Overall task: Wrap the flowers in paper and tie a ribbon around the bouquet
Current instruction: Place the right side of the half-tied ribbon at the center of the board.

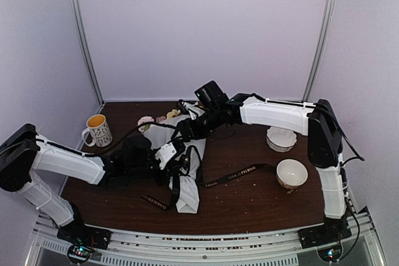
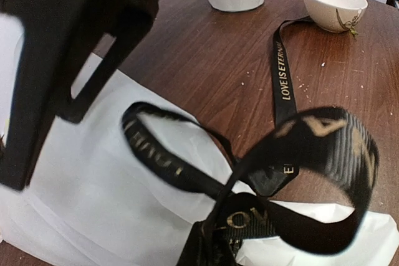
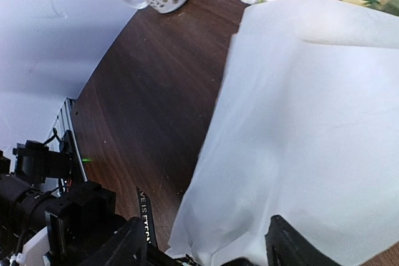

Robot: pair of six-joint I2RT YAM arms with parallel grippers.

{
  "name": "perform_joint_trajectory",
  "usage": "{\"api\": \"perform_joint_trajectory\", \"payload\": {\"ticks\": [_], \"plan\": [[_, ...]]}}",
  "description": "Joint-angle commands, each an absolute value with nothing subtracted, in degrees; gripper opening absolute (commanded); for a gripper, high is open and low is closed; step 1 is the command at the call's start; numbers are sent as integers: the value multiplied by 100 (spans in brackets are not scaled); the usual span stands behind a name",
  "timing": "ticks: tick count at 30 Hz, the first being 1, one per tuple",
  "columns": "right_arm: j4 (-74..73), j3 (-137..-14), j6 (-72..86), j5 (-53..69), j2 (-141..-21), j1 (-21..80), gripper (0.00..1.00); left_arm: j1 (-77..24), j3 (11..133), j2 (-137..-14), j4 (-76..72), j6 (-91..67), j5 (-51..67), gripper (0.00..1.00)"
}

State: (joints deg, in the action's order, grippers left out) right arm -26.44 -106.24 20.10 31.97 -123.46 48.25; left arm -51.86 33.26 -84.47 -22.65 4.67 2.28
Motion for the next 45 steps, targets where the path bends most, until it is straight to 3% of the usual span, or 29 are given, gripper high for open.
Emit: {"api": "perform_joint_trajectory", "payload": {"ticks": [1,5,11,18,30,32,37,40,45], "plan": [[-2955,-10464,1652,2834,-11662,4426,71,-5208,3277,-8348,-2566,518,220,0],[-3732,-9864,919,2160,-10942,4117,73,-5206,3310,-8382,-2601,553,205,0],[-5082,-8718,238,-16,-10293,3826,74,-5210,3320,-8373,-2588,604,217,0],[-5881,-7780,-194,187,-10156,3342,77,-5210,3346,-8428,-2572,651,302,0],[-5856,-8025,-570,-386,-11420,3155,77,-5206,3339,-8349,-2493,618,251,0],[-5756,-8028,-611,-263,-11504,3118,72,-5207,3340,-8349,-2471,600,267,0],[-5699,-8072,-642,81,-11441,3077,20,-5209,3374,-8357,-2429,606,250,0],[-5818,-8103,-673,274,-11361,3076,0,-5212,3396,-8344,-2396,606,242,0],[-5987,-8579,-631,847,-10825,3096,0,-5210,3405,-8341,-2342,635,152,0]]}}
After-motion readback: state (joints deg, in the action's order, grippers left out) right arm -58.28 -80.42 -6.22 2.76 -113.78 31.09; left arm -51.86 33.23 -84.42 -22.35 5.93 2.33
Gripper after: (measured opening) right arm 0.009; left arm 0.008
